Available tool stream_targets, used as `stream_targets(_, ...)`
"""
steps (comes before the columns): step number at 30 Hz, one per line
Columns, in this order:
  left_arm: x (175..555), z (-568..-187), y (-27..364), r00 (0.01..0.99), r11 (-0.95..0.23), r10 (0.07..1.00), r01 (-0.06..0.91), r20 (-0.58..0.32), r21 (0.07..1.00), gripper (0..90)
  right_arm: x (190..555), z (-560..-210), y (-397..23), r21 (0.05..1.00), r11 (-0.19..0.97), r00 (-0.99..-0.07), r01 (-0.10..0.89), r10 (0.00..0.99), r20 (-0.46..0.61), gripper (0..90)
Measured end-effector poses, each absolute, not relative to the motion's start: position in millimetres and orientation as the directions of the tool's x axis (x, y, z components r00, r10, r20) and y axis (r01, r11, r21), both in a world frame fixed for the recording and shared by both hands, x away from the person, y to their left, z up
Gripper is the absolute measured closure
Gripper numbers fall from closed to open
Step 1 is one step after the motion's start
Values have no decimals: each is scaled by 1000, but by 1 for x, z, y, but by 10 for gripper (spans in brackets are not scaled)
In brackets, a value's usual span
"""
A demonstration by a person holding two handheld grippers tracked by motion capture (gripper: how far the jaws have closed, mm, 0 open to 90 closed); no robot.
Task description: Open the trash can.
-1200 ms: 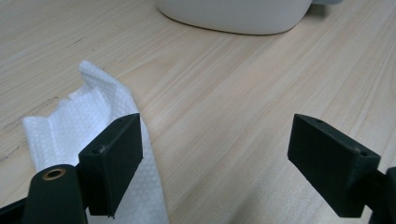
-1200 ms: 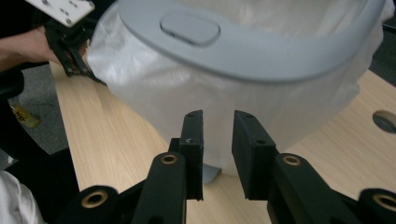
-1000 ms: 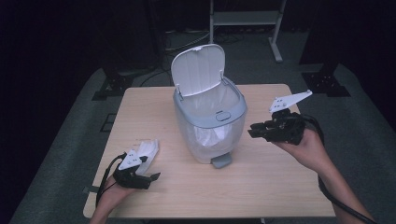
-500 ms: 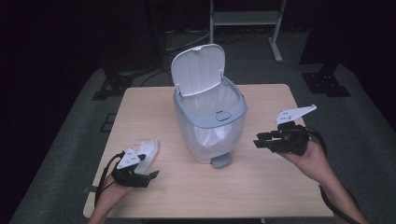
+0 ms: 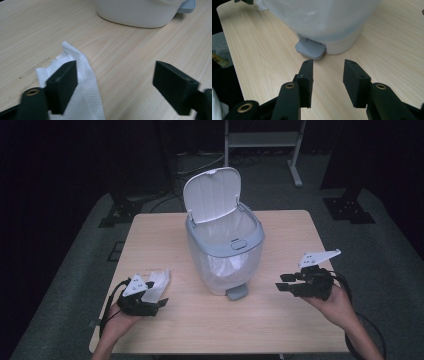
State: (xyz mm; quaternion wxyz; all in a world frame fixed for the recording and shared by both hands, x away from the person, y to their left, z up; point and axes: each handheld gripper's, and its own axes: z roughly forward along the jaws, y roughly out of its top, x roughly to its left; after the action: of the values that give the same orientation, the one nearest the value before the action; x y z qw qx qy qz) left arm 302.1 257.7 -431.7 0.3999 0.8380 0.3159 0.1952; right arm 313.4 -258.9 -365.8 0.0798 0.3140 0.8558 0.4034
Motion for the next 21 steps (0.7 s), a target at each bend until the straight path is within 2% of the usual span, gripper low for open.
stream_targets(5,305,-433,262,719,-495,691,386,83,778,229,311,-376,-263,744,467,-786,478,605,125,590)
stream_targets(11,315,-437,271,702,-504,707,416,84,757,303,307,-387,-265,740,465,-784,487,606,135,588)
stream_targets(16,325,-441,277,683,-499,726,446,78,743,311,304,-396,-266,735,465,-783,494,605,143,587)
stream_targets(21,334,-445,280,683,-502,728,474,58,724,393,301,-407,-269,728,462,-780,506,606,158,585)
